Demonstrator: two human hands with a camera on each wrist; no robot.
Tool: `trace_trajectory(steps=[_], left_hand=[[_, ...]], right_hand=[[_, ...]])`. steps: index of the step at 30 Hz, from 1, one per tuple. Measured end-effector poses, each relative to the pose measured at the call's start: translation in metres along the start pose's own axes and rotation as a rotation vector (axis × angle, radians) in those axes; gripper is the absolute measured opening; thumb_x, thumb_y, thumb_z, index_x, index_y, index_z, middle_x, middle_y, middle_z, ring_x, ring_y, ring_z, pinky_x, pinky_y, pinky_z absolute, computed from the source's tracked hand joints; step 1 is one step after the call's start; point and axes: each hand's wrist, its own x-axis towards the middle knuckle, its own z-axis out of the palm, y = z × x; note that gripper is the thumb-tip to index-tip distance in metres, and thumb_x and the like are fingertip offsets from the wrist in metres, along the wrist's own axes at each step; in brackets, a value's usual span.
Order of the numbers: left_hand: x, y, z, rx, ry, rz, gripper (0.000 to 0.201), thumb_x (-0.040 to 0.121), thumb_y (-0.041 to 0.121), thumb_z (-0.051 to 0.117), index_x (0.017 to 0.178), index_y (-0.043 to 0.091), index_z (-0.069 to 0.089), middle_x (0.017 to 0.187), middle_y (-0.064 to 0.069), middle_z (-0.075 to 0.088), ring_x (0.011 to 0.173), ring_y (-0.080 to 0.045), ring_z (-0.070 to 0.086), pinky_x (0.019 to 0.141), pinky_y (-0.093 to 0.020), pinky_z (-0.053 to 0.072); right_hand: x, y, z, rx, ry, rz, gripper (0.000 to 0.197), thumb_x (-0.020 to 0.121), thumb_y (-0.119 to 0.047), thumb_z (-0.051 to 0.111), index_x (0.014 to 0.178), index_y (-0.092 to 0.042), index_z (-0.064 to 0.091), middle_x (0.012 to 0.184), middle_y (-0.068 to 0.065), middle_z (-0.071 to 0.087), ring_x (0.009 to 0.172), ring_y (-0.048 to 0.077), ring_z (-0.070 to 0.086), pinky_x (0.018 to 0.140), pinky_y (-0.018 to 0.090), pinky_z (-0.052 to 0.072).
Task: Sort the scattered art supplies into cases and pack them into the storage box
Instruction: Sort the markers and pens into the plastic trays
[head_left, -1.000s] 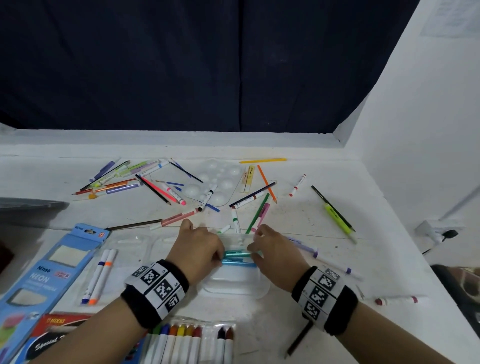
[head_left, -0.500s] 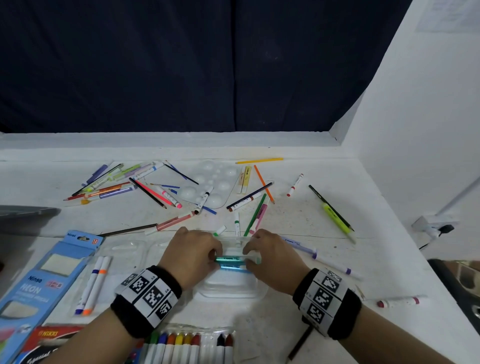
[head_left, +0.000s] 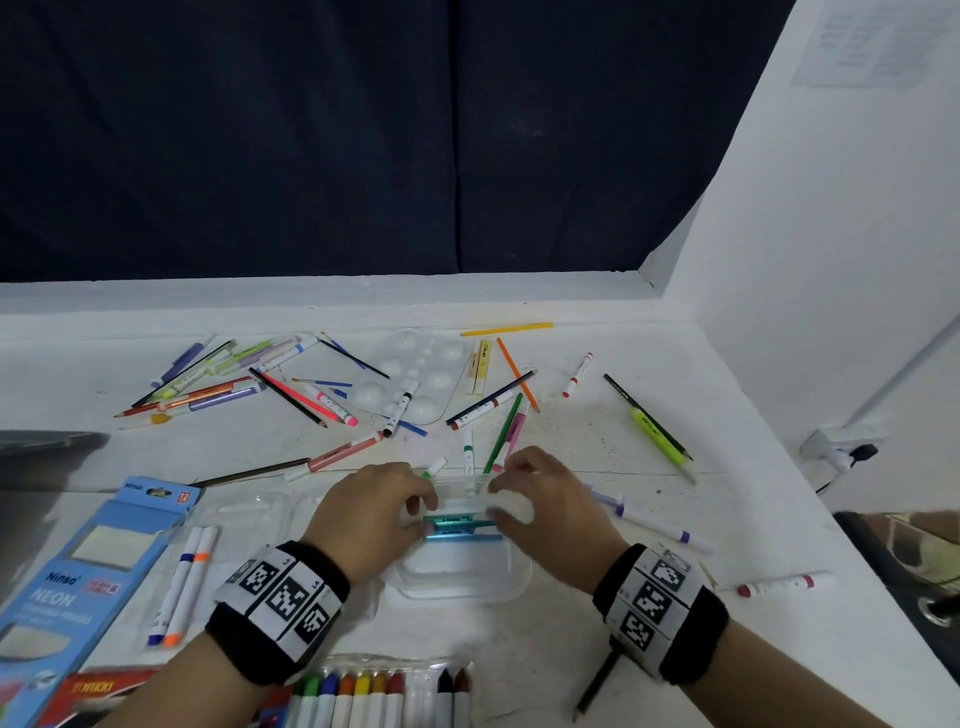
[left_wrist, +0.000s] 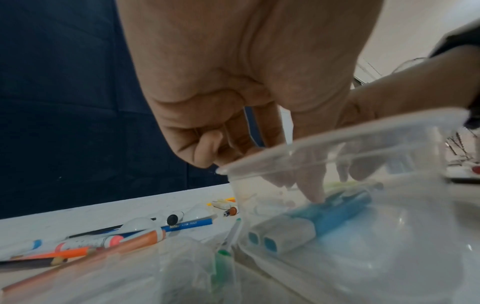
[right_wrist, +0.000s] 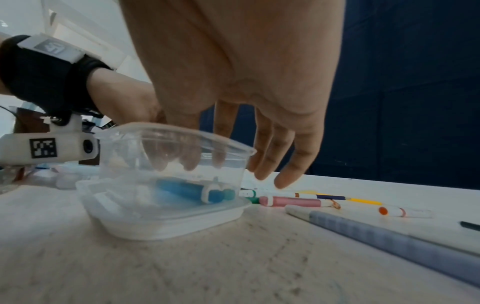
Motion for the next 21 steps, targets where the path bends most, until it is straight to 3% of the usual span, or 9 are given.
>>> trace_trajectory(steps=[3, 5, 7, 10, 14, 21], left_hand=[[-0.007, -0.009, -0.005, -0.104, 0.066, 0.012, 0.014, 0.086, 0.043, 0.072, 0.099, 0.038, 0.069, 0.087, 0.017, 0.057, 0.072, -0.001, 0.05, 0.063, -0.014, 0.033], [-0.011, -0.016, -0.007, -0.169, 0.114, 0.013, 0.015, 0.086, 0.04, 0.073, 0.099, 0.038, 0.068, 0.087, 0.017, 0.055, 0.069, 0.003, 0.049, 0.063, -0.011, 0.033], [-0.016, -0.023, -0.007, -0.201, 0.132, -0.003, 0.019, 0.086, 0.038, 0.073, 0.102, 0.04, 0.066, 0.09, 0.018, 0.053, 0.069, 0.003, 0.05, 0.066, -0.017, 0.04], [-0.021, -0.03, -0.006, -0.24, 0.13, -0.024, 0.027, 0.086, 0.029, 0.074, 0.107, 0.042, 0.063, 0.095, 0.018, 0.055, 0.068, -0.003, 0.057, 0.073, -0.026, 0.051], [-0.026, -0.035, -0.004, -0.298, 0.155, -0.001, 0.031, 0.086, 0.023, 0.075, 0.109, 0.04, 0.064, 0.095, 0.018, 0.058, 0.075, -0.006, 0.063, 0.068, -0.027, 0.053], [-0.032, -0.039, -0.003, -0.352, 0.171, 0.019, 0.029, 0.088, 0.023, 0.074, 0.105, 0.044, 0.064, 0.092, 0.019, 0.063, 0.085, -0.002, 0.062, 0.068, -0.021, 0.051]], right_hand=[[-0.003, 0.01, -0.023, 0.061, 0.205, 0.069, 0.013, 0.092, -0.027, 0.065, 0.103, -0.023, 0.07, 0.1, -0.013, 0.058, 0.085, 0.0, 0.055, 0.077, 0.008, 0.039], [-0.005, 0.026, -0.034, -0.022, 0.236, 0.132, 0.011, 0.09, -0.026, 0.066, 0.1, -0.024, 0.069, 0.091, -0.012, 0.059, 0.082, 0.005, 0.056, 0.074, 0.018, 0.045], [-0.006, 0.042, -0.041, -0.15, 0.14, 0.245, 0.014, 0.09, -0.031, 0.063, 0.103, -0.026, 0.066, 0.09, -0.013, 0.057, 0.088, 0.012, 0.057, 0.078, 0.033, 0.049], [-0.005, 0.054, -0.05, -0.287, 0.003, 0.358, 0.022, 0.091, -0.034, 0.06, 0.111, -0.027, 0.065, 0.099, -0.01, 0.06, 0.099, 0.016, 0.055, 0.087, 0.036, 0.046], [-0.002, 0.058, -0.053, -0.378, -0.17, 0.402, 0.033, 0.094, -0.041, 0.055, 0.123, -0.028, 0.059, 0.119, -0.004, 0.057, 0.113, 0.019, 0.052, 0.096, 0.041, 0.044], [0.004, 0.059, -0.044, -0.492, -0.266, 0.376, 0.019, 0.096, -0.03, 0.055, 0.109, -0.023, 0.068, 0.109, -0.001, 0.057, 0.102, 0.02, 0.055, 0.086, 0.036, 0.043]])
